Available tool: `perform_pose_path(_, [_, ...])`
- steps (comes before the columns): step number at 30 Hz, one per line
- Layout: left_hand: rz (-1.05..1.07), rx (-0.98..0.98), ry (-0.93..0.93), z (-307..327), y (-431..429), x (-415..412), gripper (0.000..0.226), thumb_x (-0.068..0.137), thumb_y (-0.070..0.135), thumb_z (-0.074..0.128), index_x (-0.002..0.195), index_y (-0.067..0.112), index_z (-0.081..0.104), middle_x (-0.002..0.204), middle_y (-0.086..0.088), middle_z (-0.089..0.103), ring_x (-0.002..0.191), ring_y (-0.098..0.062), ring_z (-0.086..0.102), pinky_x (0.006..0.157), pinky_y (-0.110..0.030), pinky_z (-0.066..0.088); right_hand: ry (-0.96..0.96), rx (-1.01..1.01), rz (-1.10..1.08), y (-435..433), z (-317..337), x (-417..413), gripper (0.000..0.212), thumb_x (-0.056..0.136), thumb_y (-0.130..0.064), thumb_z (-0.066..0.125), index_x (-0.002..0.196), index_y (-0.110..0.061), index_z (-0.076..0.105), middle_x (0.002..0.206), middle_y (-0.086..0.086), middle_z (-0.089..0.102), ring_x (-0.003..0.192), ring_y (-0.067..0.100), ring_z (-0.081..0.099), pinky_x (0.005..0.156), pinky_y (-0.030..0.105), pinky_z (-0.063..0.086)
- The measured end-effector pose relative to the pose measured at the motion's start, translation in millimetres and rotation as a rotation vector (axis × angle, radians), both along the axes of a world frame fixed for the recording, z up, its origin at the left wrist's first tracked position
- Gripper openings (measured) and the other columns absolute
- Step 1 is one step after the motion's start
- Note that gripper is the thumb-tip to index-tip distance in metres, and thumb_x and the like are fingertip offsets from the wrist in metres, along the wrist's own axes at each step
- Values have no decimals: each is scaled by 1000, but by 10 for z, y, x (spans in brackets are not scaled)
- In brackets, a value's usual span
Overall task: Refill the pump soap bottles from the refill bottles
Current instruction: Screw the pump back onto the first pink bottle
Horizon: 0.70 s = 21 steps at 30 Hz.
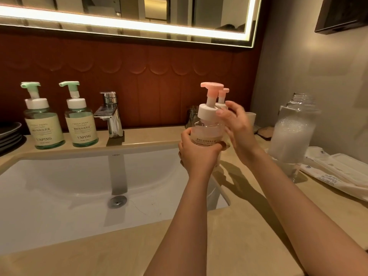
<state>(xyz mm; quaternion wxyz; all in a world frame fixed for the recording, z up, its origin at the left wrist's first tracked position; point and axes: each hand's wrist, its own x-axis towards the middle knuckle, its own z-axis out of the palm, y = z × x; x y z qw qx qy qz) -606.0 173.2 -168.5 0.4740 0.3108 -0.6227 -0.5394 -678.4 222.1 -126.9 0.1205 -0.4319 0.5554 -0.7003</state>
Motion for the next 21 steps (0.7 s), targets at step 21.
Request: perform_pose_path(21, [-469, -14, -71, -78, 123, -26, 70, 68, 15, 79, 126, 22, 39, 116, 1, 53, 105, -15, 49, 69, -20, 39, 119, 137, 35, 323, 43, -273, 60, 61, -30, 74, 115, -14, 54, 108, 4, 62, 104, 24, 61, 83, 29, 53])
